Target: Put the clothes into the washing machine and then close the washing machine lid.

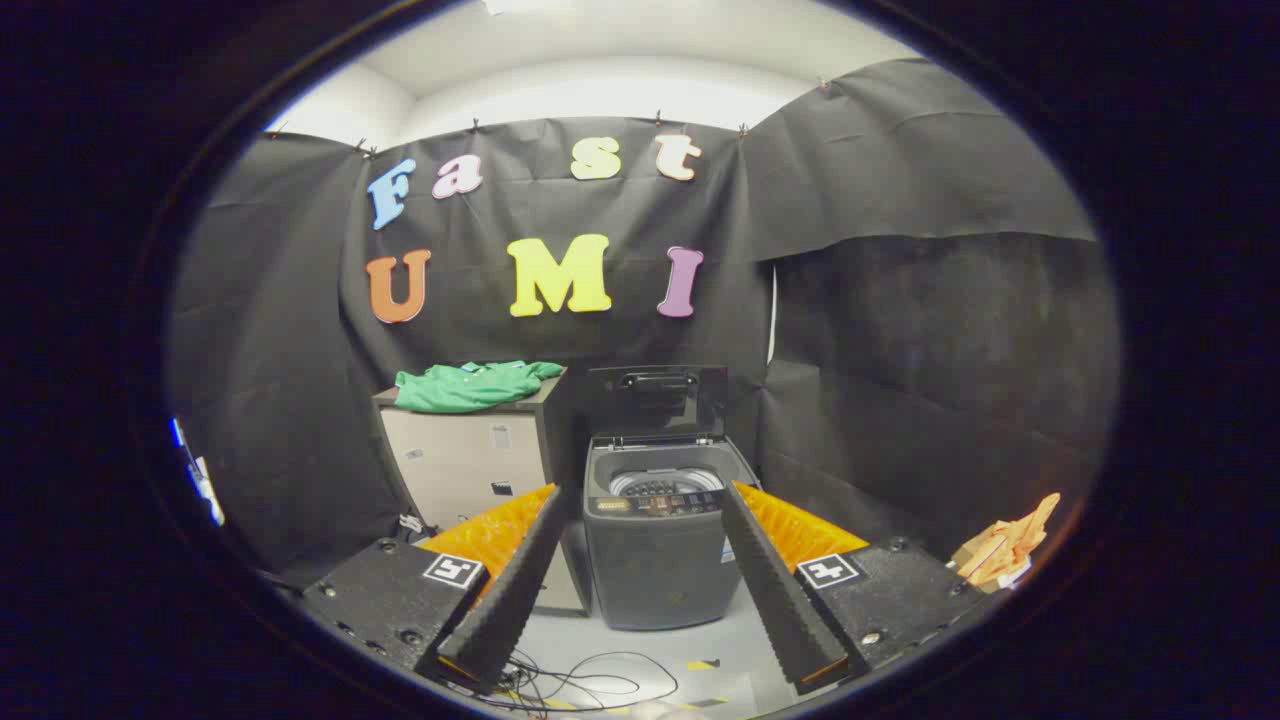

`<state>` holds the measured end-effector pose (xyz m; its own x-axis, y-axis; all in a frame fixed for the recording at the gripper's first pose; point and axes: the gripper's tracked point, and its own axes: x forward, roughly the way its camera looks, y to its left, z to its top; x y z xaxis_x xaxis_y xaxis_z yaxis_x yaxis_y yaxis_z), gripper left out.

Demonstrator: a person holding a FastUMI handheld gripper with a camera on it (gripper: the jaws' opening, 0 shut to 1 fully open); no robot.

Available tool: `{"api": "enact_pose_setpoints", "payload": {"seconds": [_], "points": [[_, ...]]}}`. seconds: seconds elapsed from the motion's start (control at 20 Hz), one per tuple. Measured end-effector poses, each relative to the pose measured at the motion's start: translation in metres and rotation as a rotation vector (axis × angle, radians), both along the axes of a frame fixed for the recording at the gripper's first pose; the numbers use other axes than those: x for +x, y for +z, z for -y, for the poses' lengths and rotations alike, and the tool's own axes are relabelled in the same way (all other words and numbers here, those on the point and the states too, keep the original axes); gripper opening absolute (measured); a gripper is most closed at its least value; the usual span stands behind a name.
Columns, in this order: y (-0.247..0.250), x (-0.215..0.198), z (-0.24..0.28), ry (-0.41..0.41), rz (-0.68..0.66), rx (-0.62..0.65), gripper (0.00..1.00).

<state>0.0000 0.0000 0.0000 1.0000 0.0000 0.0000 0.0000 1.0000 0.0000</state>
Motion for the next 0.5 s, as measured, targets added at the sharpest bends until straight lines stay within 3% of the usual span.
{"api": "enact_pose_setpoints", "payload": {"seconds": [0.5], "points": [[0.004,-0.012,-0.010,-0.002,0.015,-0.009,0.99]]}}
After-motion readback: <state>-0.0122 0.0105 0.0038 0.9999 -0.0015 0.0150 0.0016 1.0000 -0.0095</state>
